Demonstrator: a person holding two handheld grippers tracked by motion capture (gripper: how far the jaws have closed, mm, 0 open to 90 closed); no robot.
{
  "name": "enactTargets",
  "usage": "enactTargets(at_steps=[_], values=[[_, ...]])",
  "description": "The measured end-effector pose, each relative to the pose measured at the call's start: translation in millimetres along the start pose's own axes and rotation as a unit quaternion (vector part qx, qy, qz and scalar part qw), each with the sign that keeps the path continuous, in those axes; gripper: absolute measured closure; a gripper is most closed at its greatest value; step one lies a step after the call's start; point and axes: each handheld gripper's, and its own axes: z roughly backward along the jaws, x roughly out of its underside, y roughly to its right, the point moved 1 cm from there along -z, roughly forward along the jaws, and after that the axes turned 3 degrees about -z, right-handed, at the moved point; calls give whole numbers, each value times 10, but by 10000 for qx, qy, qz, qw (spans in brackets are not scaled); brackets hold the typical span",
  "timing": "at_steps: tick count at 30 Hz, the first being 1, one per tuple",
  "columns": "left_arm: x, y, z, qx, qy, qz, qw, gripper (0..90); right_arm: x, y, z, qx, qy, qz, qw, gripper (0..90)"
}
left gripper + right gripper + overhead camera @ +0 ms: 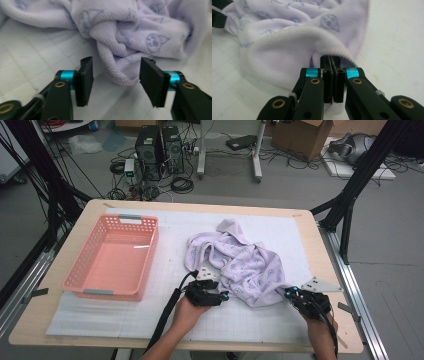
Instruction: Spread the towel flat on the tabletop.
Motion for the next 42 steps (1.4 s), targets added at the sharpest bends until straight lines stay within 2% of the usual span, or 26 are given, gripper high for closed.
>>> enactTargets(at_steps=[1, 2, 3, 4, 8, 12, 14, 15, 18, 20, 22, 23, 24, 26, 27, 28, 30, 31, 32, 34, 36, 38, 39, 40, 41, 42], values=[[-21, 24, -17, -48, 22, -76, 10000, 482, 0, 0, 0, 0, 0, 0, 10000, 895], [-34, 38, -40, 74, -26, -113, 9999, 586, 27, 22, 37, 30, -2, -23, 10000, 895], [-40, 61, -59, 28, -54, -307, 9995, 813, 81, 56, 105, 111, -51, -57, 9999, 895], [-48, 74, -56, -66, -55, -419, 9991, 813, 81, 56, 105, 111, -51, -57, 9999, 895], [-23, -28, 133, 37, 165, -49, 9998, 836, 189, 86, 256, 217, -104, -80, 9997, 895], [120, -261, 509, -123, 392, 150, 9990, 833, 242, 121, 405, 220, 32, -146, 9996, 881], [144, -297, 560, -165, 428, 178, 9988, 832, 239, 125, 421, 202, 91, -179, 9996, 868], [202, -396, 700, -262, 530, 258, 9979, 831, 230, 116, 436, 199, 195, -218, 9994, 824], [237, -462, 794, -360, 597, 300, 9971, 831, 200, 105, 405, 166, 227, -280, 9992, 767], [251, -511, 853, -423, 648, 353, 9964, 831, 149, 70, 315, 78, 204, -268, 9994, 707], [251, -537, 871, -457, 678, 382, 9959, 831, 79, 2, 164, -151, 186, -284, 9993, 613], [247, -543, 866, -465, 679, 394, 9958, 830, 32, -41, 71, -262, 179, -209, 9993, 593], [242, -548, 858, -471, 666, 394, 9959, 827, -75, -145, -135, -374, 51, -24, 9993, 523], [213, -545, 821, -496, 682, 376, 9957, 825, -184, -240, -356, -597, -33, 95, 9982, 507], [213, -545, 821, -496, 682, 376, 9957, 824, -184, -240, -356, -597, -33, 95, 9982, 507], [198, -530, 800, -505, 699, 342, 9957, 824, -277, -305, -573, -805, -138, 101, 9966, 495], [179, -520, 757, -513, 669, 298, 9960, 824, -317, -336, -674, -867, -188, 142, 9960, 488], [170, -525, 735, -519, 629, 271, 9963, 825, -372, -382, -839, -908, -299, 204, 9952, 489], [166, -532, 712, -534, 650, 305, 9960, 825, -386, -388, -912, -916, -380, 218, 9948, 501], [165, -558, 671, -573, 679, 360, 9954, 825, -392, -367, -995, -973, -442, 219, 9940, 614], [168, -588, 635, -616, 674, 385, 9951, 826, -405, -289, -998, -1011, -432, 128, 9939, 860], [167, -611, 598, -661, 728, 444, 9942, 826, -405, -242, -989, -1039, -445, 80, 9936, 873], [164, -618, 583, -703, 771, 473, 9934, 826, -405, -130, -954, -807, -340, 17, 9962, 880], [154, -624, 546, -793, 882, 474, 9918, 826, -405, -62, -925, -690, -242, -115, 9973, 881], [154, -624, 546, -793, 882, 474, 9918, 825, -405, 9, -901, -554, -151, -232, 9981, 881], [148, -617, 518, -828, 925, 494, 9910, 825, -405, 9, -901, -554, -151, -232, 9981, 881]])
